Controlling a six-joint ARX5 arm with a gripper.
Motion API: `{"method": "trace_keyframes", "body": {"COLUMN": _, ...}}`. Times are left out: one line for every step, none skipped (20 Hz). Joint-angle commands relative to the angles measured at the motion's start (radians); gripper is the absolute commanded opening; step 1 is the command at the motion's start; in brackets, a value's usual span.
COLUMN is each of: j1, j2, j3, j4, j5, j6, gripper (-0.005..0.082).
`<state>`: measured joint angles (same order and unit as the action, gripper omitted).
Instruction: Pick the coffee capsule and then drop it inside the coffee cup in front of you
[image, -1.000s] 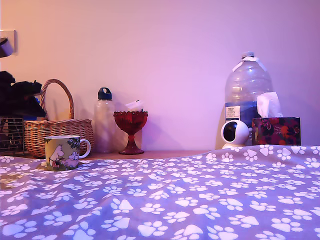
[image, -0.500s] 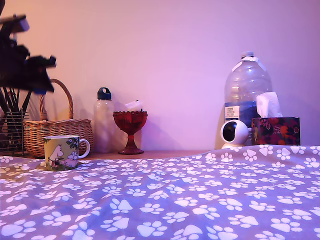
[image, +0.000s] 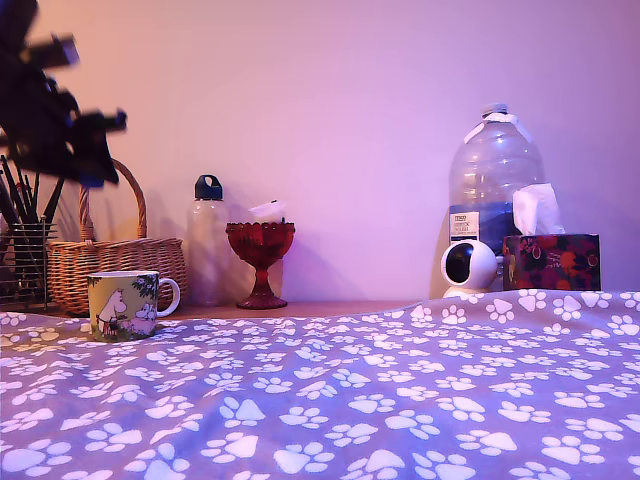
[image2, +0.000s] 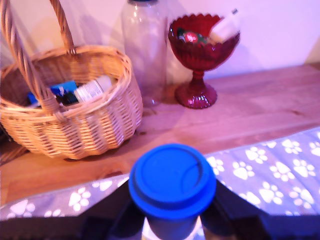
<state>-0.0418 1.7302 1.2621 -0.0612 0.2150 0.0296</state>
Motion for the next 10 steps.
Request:
{"method": "trace_keyframes", "body": {"j1": -0.007, "j2": 0.063, "j3": 0.043, "j4": -0.048, "j5": 0.002, "j6": -0.003, "gripper": 0.0219}}
{"method": "trace_keyframes", "body": {"j1": -0.011, "j2": 0.093, "j3": 0.077, "j4": -0.085, "j5": 0.002, "j6": -0.003, "gripper": 0.0219}}
{"method": "trace_keyframes", "body": {"j1": -0.014, "j2": 0.125, "j3": 0.111, "j4": -0.118, "j5": 0.002, "j6": -0.003, "gripper": 0.0219}}
{"method": "trace_keyframes", "body": {"j1": -0.014, "j2": 0.151, "j3": 0.141, "j4": -0.148, "j5": 0.002, "j6": -0.003, "gripper": 0.0219}}
{"method": "trace_keyframes", "body": {"j1": -0.02, "j2": 0.181, "j3": 0.169, "j4": -0.166, "j5": 0.002, "j6": -0.003, "gripper": 0.0219}}
{"method": "trace_keyframes", "body": {"j1": -0.022, "j2": 0.206, "j3": 0.198, "j4": -0.187, "j5": 0.002, "j6": -0.003, "gripper": 0.0219}}
{"method": "trace_keyframes", "body": {"j1": -0.026, "j2": 0.228, "j3": 0.222, "j4": -0.208, "j5": 0.001, "j6": -0.003, "gripper": 0.0219}}
{"method": "trace_keyframes", "body": {"j1": -0.029, "j2": 0.25, "j3": 0.247, "j4": -0.23, "j5": 0.001, "j6": -0.003, "gripper": 0.0219}}
{"method": "trace_keyframes", "body": {"j1": -0.03, "j2": 0.27, "j3": 0.274, "j4": -0.259, "j5": 0.001, "j6": -0.003, "gripper": 0.0219}}
{"method": "trace_keyframes", "body": {"j1": -0.033, "j2": 0.289, "j3": 0.299, "j4": -0.287, "j5": 0.0, "j6": -0.003, "gripper": 0.0219}}
